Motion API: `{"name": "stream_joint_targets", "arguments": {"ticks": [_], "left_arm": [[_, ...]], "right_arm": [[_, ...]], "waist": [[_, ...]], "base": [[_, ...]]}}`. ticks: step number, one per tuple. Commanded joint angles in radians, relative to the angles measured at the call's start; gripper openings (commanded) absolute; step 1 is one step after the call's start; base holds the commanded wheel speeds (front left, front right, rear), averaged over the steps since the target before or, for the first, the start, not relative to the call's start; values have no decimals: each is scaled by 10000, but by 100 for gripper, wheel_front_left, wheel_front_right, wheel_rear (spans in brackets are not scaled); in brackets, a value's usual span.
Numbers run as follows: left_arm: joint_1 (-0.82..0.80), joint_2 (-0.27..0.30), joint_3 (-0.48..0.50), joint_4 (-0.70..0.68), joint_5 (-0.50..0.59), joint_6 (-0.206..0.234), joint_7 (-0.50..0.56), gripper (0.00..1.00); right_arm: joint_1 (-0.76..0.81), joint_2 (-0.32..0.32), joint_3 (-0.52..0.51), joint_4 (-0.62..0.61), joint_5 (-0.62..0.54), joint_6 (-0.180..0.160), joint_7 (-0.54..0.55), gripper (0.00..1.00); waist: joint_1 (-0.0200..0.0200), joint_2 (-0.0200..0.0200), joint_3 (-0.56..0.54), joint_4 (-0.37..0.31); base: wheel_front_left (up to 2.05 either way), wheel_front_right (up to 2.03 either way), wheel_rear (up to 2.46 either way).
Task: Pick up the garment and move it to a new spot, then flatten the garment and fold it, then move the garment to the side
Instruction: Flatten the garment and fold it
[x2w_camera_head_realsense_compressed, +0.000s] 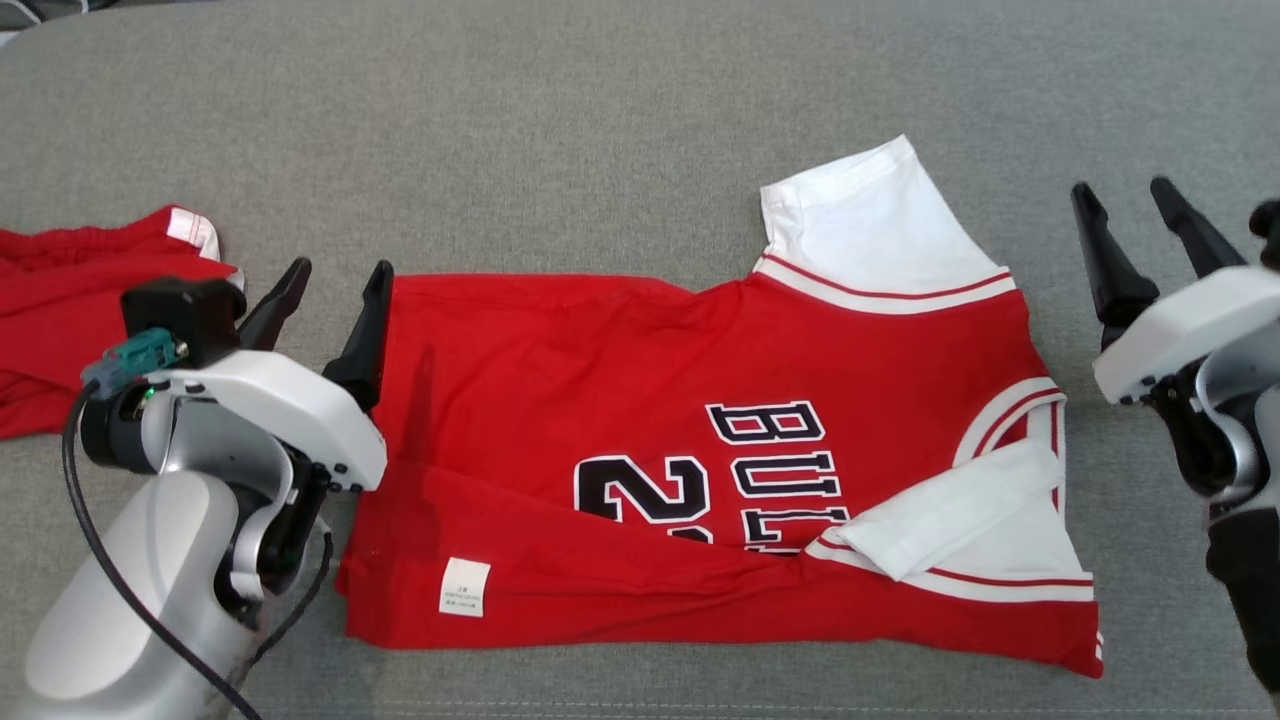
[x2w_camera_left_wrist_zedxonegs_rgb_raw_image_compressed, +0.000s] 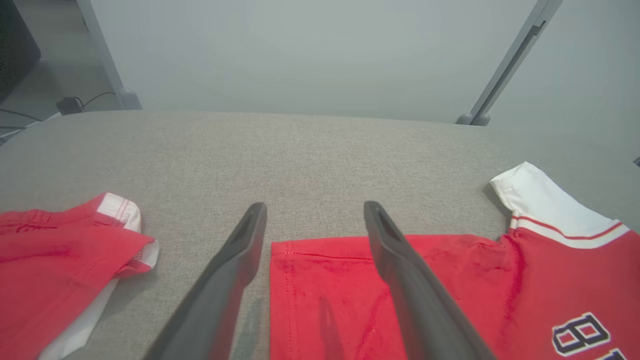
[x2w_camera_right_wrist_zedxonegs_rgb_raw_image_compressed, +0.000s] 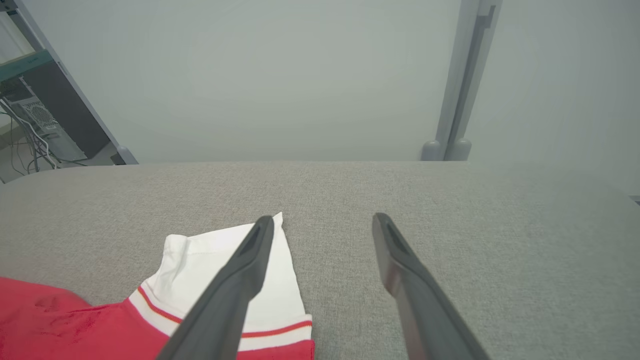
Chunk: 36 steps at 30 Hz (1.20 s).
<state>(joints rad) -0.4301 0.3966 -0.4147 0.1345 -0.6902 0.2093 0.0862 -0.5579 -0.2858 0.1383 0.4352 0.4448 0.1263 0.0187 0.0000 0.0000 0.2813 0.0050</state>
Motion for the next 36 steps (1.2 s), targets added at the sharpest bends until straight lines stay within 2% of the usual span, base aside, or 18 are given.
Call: {"name": "stream_joint_targets", "arguments": {"ticks": [1, 9, 16, 26, 34, 35, 36], "left_arm": [[-835, 284, 328, 117, -177, -259, 172, 100], [-2246, -123, 50, 1766, -620, -1234, 607, 100], [-3093, -591, -182, 3132, -928, -1953, 769, 100], [-3910, -1021, -416, 4599, -1057, -2562, 731, 100], [-4246, -1392, -476, 5262, -1619, -3097, 911, 100], [-4287, -1389, -516, 5302, -1625, -3132, 929, 100], [-4315, -1391, -562, 5343, -1633, -3164, 951, 91]], "right_arm": [[-716, -227, 385, 82, 237, 44, 176, 100], [-3085, -621, 1944, 1632, 870, 44, 871, 100], [-4330, -649, 3069, 2862, 1606, 44, 1175, 100], [-5179, -659, 4197, 3905, 2539, 44, 1179, 100], [-5554, -657, 4732, 4413, 3159, 44, 973, 100], [-5605, -649, 4793, 4469, 3223, 44, 957, 83], [-5656, -635, 4833, 4540, 3293, 44, 931, 44]], "waist": [[0, 0, 526, 216], [0, 0, 1500, 668], [0, 0, 2071, 953], [0, 0, 2277, 1138], [0, 0, 2301, 1161], [0, 0, 2305, 1163], [0, 0, 2301, 1161]], "base": [[0, 0, 0], [0, 0, 0], [0, 0, 0], [0, 0, 0], [0, 0, 0], [0, 0, 0], [0, 0, 0]]}}
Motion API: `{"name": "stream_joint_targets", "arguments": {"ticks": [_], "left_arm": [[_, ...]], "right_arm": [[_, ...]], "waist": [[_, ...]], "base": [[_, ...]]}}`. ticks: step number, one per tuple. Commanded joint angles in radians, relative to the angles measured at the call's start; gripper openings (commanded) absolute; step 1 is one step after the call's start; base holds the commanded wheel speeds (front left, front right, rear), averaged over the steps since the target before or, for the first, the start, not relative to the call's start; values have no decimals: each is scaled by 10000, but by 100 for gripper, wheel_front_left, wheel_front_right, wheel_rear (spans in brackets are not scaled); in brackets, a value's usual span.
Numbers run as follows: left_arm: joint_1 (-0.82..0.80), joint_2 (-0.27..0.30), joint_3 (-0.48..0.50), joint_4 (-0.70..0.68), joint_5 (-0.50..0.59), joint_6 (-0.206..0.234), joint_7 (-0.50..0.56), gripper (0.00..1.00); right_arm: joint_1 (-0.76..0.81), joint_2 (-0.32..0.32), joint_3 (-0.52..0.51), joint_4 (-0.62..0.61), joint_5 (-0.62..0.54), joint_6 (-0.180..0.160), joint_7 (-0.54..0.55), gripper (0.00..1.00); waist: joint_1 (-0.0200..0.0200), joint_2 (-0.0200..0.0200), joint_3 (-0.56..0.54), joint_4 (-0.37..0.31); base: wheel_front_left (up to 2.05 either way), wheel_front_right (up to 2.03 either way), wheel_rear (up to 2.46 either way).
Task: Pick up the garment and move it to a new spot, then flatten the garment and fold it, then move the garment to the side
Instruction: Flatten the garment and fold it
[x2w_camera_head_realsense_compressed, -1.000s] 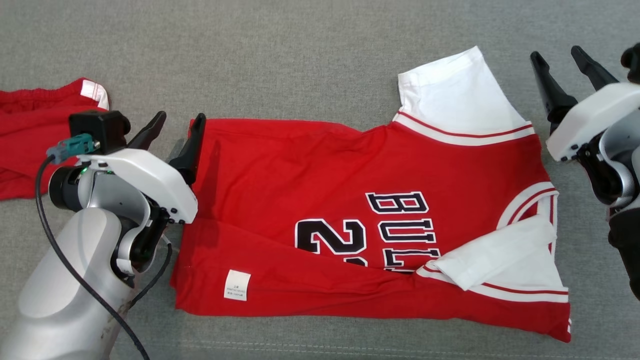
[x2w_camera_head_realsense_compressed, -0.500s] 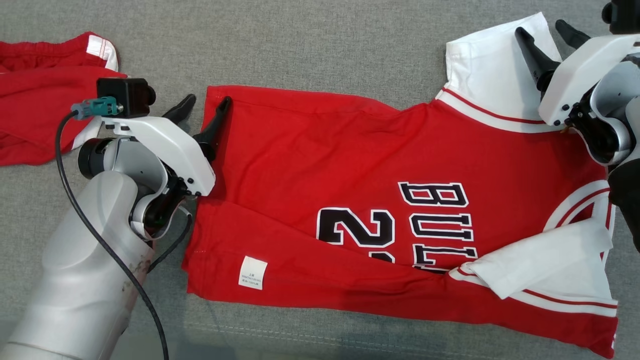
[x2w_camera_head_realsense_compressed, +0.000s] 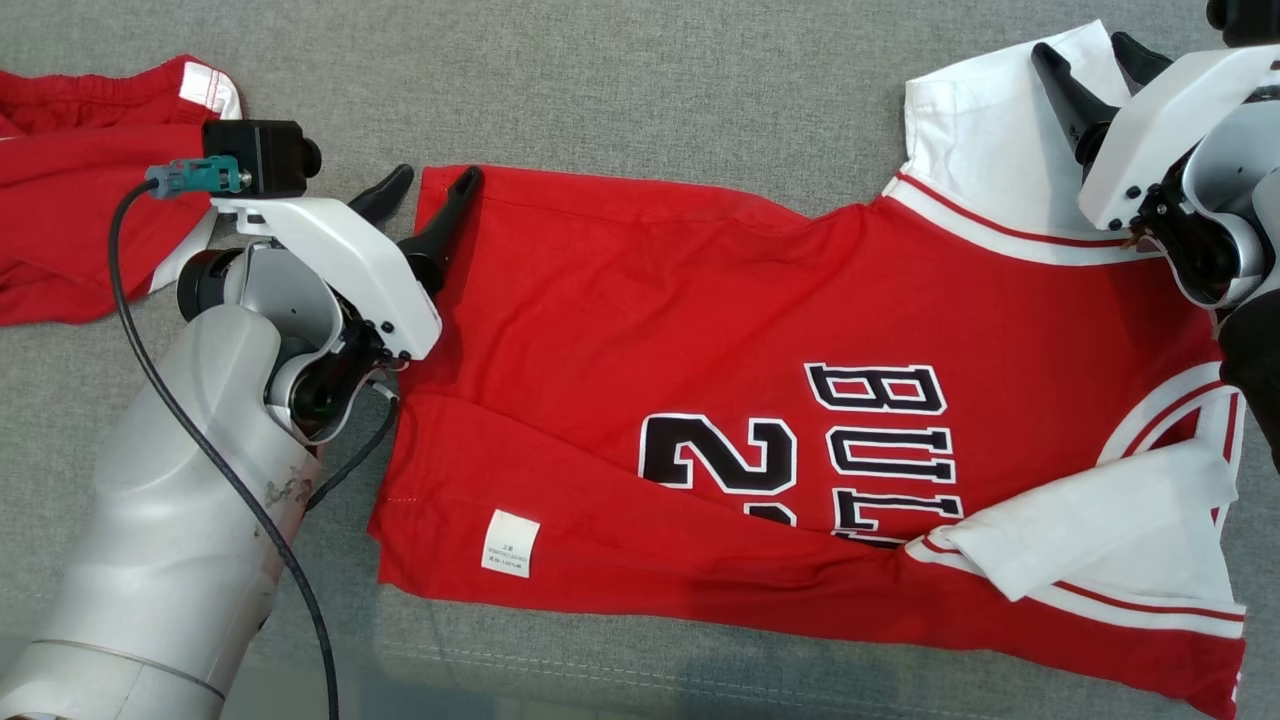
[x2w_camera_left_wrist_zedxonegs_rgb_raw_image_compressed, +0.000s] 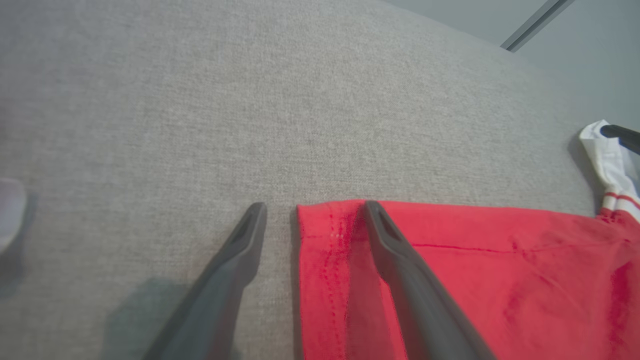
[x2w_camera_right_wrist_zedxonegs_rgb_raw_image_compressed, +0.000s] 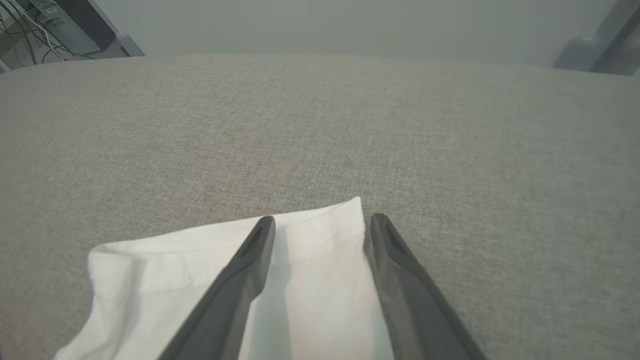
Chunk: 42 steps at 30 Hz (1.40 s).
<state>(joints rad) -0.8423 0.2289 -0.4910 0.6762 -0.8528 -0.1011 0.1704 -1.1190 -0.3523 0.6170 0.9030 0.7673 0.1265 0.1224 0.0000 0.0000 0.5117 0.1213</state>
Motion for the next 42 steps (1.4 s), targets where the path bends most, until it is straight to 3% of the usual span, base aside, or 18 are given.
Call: {"name": "stream_joint_targets", "arguments": {"ticks": [1, 2, 11, 19, 23, 30, 42], "left_arm": [[-194, 252, 193, -46, -96, -96, 147, 42], [-202, 240, 177, -21, -151, -123, 168, 0], [-264, 257, 236, -217, -484, -244, -330, 0], [44, 561, 343, -895, -501, -261, -863, 0], [505, 796, 415, -1521, -562, -191, -931, 0], [1644, 1374, 729, -3032, -741, 198, -1048, 0], [4355, 2157, 1388, -6012, -1462, 1203, -948, 0]], "right_arm": [[-91, 46, 91, -57, 122, 42, -132, 11], [-146, 55, 125, 26, 159, 42, -188, 0], [-238, -37, 316, 225, 806, 42, -903, 0], [130, -517, 555, -663, 1591, 42, -1532, 0], [646, -979, 752, -1675, 2193, 42, -1658, 0], [2184, -2351, 927, -3942, 2913, 42, -2145, 0], [5984, -4078, 18, -7445, 4416, 42, -2650, 0]], "waist": [[0, 0, -14, -9], [0, 0, -27, -11], [0, 0, -296, 12], [0, 0, -639, 4], [0, 0, -791, -33], [0, 0, -1041, -188], [0, 0, -1607, -671]], "base": [[0, 0, 0], [0, 0, 0], [0, 0, 0], [0, 0, 0], [0, 0, 0], [0, 0, 0], [0, 0, 0]]}}
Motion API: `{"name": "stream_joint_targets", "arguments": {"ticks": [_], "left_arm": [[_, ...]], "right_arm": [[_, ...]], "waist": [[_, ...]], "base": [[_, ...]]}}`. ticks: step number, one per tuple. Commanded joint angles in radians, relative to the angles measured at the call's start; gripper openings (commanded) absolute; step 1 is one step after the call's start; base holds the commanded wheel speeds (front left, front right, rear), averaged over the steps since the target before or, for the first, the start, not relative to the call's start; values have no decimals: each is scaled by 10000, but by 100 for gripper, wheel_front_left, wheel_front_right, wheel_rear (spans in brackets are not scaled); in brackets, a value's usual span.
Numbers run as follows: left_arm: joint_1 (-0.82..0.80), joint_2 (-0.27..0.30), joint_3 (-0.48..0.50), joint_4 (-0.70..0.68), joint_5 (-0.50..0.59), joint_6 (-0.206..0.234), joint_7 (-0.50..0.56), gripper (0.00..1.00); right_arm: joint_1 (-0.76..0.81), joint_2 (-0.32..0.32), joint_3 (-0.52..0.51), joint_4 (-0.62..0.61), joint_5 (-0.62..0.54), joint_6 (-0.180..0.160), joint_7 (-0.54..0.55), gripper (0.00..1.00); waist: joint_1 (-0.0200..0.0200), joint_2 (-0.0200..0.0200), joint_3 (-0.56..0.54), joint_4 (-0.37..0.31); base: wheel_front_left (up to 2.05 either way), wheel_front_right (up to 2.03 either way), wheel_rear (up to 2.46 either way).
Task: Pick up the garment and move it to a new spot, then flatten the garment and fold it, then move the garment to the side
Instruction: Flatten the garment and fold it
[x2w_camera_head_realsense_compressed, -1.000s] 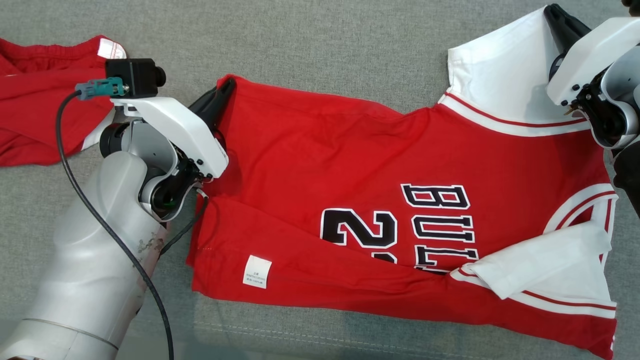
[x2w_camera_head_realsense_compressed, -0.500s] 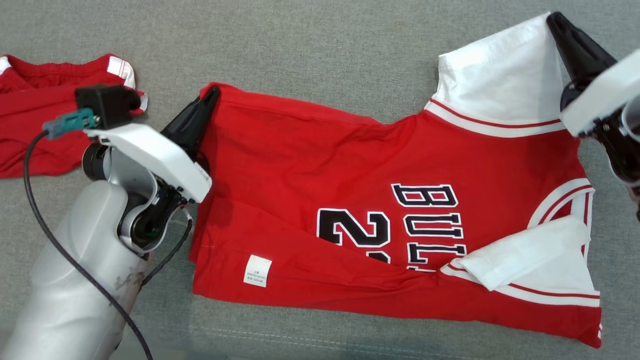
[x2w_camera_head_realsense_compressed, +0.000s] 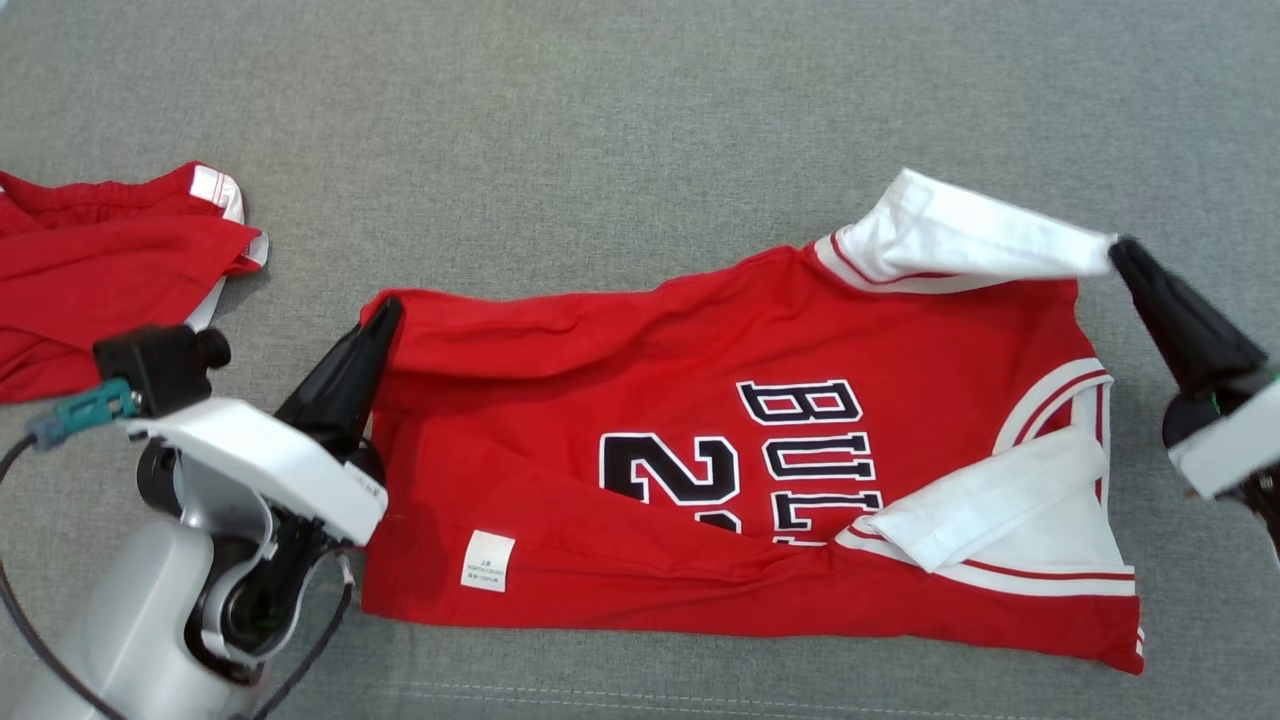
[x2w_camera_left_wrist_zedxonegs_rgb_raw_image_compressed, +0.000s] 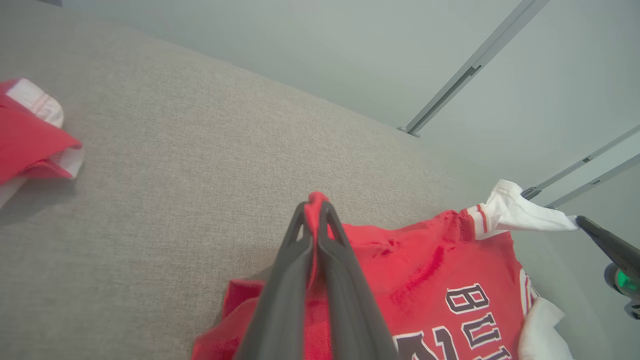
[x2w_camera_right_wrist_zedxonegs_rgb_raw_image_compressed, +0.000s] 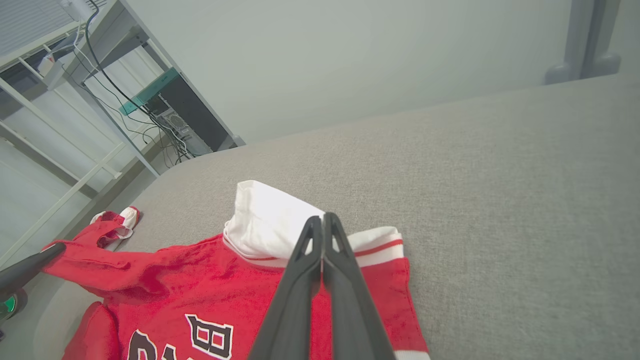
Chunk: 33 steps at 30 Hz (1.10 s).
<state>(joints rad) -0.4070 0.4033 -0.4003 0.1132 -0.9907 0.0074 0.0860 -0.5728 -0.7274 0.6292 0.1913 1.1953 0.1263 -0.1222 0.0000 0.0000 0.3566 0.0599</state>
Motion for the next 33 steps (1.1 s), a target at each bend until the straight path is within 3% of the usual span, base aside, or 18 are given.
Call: {"name": "stream_joint_targets", "arguments": {"ticks": [1, 9, 19, 27, 28, 29, 30, 33], "left_arm": [[243, 442, 569, -589, -150, 223, -153, 0], [2024, 474, 1129, -1642, -776, 845, -436, 0], [3209, 418, 1347, -1980, -1236, 1091, -521, 0], [3238, 32, 1161, -1152, -1559, 982, -422, 0], [3231, 2, 1142, -1027, -1596, 953, -399, 0], [3209, -13, 1151, -905, -1575, 954, -446, 10], [3183, -32, 1162, -779, -1533, 984, -508, 100], [3139, 4, 1162, -454, -1242, 1174, -734, 100]], "right_arm": [[859, -415, -216, -509, 221, 44, -266, 0], [3305, -545, -984, -1299, 776, 44, -631, 0], [5226, -170, -1623, -2043, 1125, 44, -610, 0], [6160, 534, -1831, -1936, 1063, 44, -189, 0], [6196, 658, -1823, -1890, 1085, 44, -81, 21], [6213, 761, -1854, -1819, 1063, 44, -27, 84], [6228, 846, -1890, -1727, 1015, 44, 22, 100], [6284, 1087, -2089, -1545, 914, 44, 67, 100]], "waist": [[0, 0, -100, -89], [0, 0, -433, -226], [0, 0, -773, -193], [0, 0, -932, -240], [0, 0, -940, -268], [0, 0, -946, -287], [0, 0, -958, -300], [0, 0, -1011, -331]], "base": [[0, 0, 0], [0, 0, 0], [0, 0, 0], [0, 0, 0], [0, 0, 0], [0, 0, 0], [0, 0, 0], [0, 0, 0]]}}
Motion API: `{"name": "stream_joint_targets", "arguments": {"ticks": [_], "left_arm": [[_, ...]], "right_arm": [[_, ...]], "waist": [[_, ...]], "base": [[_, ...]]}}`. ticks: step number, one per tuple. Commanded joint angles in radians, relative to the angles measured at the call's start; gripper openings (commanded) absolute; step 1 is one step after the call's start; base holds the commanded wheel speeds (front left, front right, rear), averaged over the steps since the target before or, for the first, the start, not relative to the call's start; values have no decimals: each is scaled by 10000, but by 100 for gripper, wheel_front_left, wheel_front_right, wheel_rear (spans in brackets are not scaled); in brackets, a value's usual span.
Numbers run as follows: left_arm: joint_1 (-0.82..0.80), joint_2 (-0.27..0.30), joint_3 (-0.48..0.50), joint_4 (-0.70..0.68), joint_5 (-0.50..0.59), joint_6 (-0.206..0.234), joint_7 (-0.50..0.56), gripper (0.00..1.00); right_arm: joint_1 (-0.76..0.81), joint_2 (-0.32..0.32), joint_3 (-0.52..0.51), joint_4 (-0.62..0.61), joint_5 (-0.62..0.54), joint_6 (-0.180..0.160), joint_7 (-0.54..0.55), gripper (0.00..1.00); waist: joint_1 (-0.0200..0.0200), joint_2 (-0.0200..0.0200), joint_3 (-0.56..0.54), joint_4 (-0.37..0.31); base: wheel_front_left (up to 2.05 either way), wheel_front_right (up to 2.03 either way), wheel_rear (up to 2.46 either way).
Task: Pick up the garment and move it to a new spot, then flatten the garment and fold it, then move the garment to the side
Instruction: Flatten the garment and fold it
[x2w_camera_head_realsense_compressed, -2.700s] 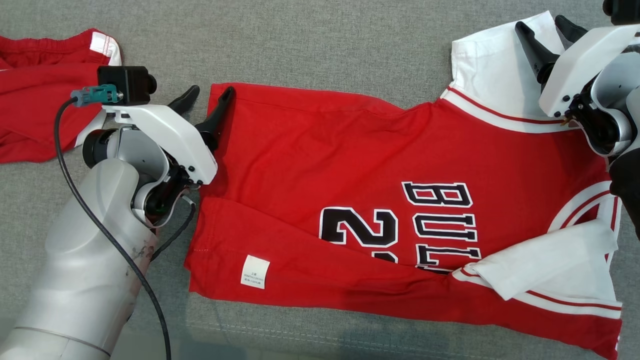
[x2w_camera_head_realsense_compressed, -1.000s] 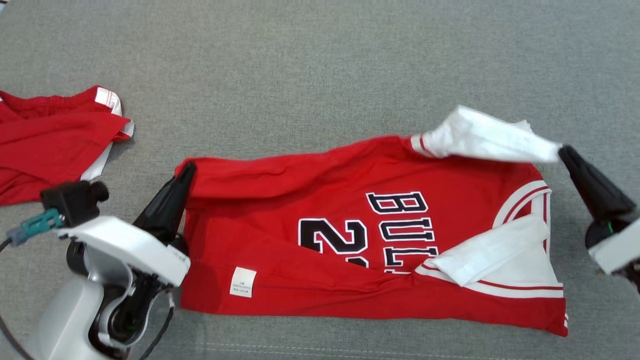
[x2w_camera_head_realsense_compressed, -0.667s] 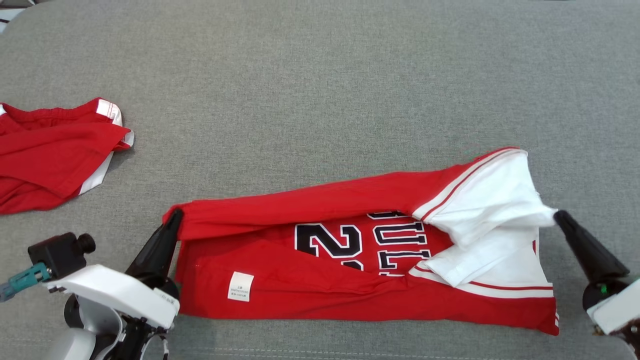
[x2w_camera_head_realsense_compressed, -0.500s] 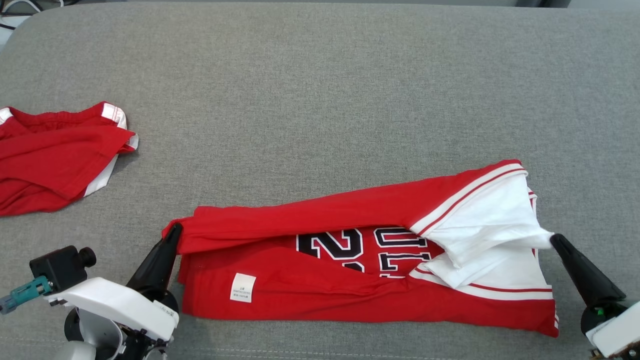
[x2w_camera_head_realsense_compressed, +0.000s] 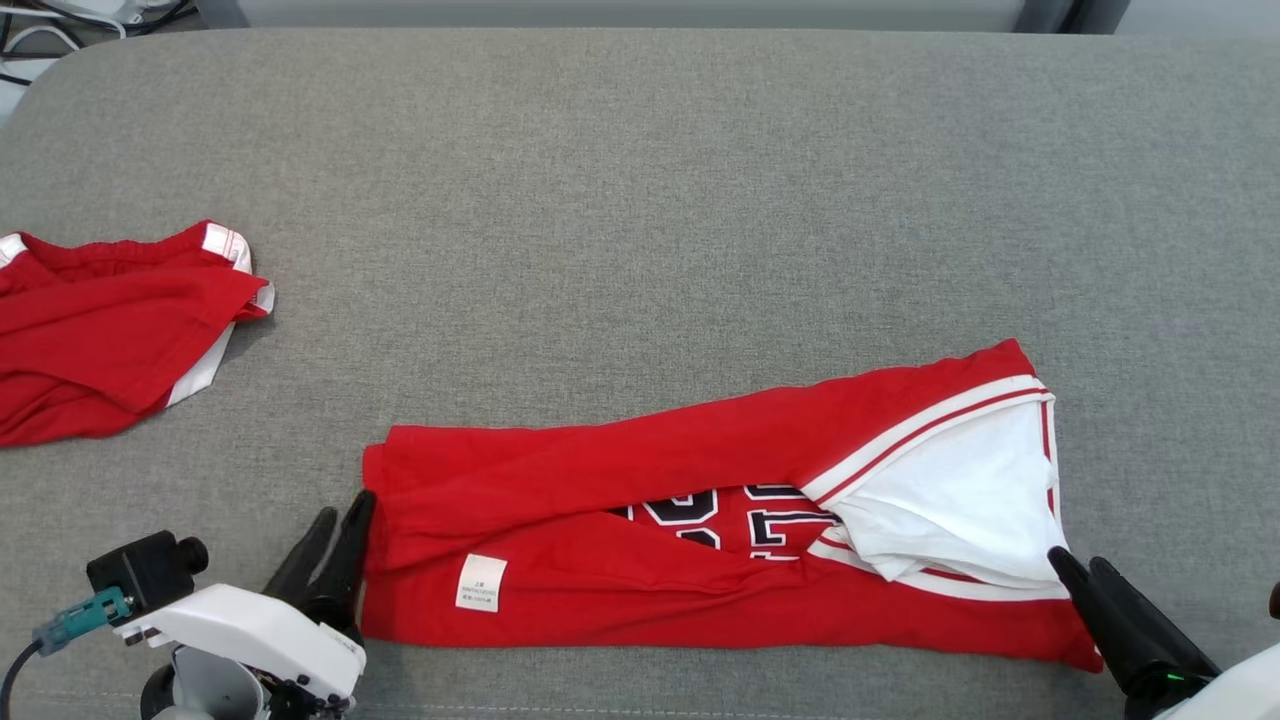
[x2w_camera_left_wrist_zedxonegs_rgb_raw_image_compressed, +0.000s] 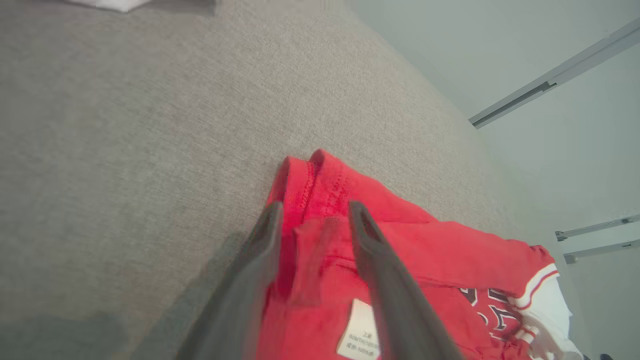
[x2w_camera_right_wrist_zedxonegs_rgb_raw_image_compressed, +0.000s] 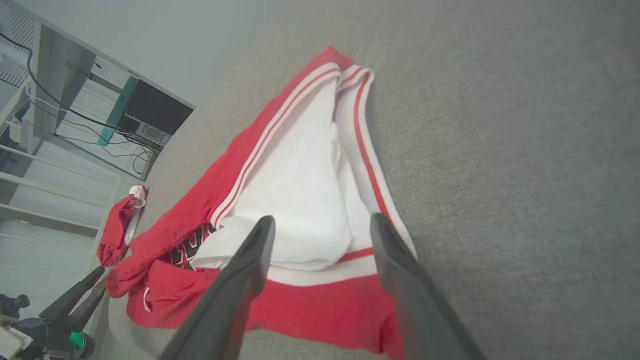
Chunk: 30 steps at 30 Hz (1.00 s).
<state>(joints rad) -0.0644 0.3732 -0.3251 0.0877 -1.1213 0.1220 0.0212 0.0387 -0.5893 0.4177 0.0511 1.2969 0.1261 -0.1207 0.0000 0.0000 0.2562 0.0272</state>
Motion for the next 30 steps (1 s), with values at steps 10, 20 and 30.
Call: {"name": "stream_joint_targets", "arguments": {"ticks": [10, 20, 30], "left_arm": [[-229, 943, 494, -1067, 2651, 1956, -1935, 100], [-149, 1523, -521, -2780, 4923, 3370, -1910, 100], [724, 1525, -895, -2681, 5140, 3655, -1956, 100]], "right_arm": [[-6, 287, -1993, 752, -3030, 46, -1010, 100], [-906, 2542, -3875, 1273, -8366, 46, -956, 100], [-96, 3737, -4245, 1336, -10250, 46, -614, 100]], "waist": [[0, 0, -620, -2], [0, 0, -1453, 145], [0, 0, -2041, 188]], "base": [[0, 0, 0], [0, 0, 0], [0, 0, 0]]}}
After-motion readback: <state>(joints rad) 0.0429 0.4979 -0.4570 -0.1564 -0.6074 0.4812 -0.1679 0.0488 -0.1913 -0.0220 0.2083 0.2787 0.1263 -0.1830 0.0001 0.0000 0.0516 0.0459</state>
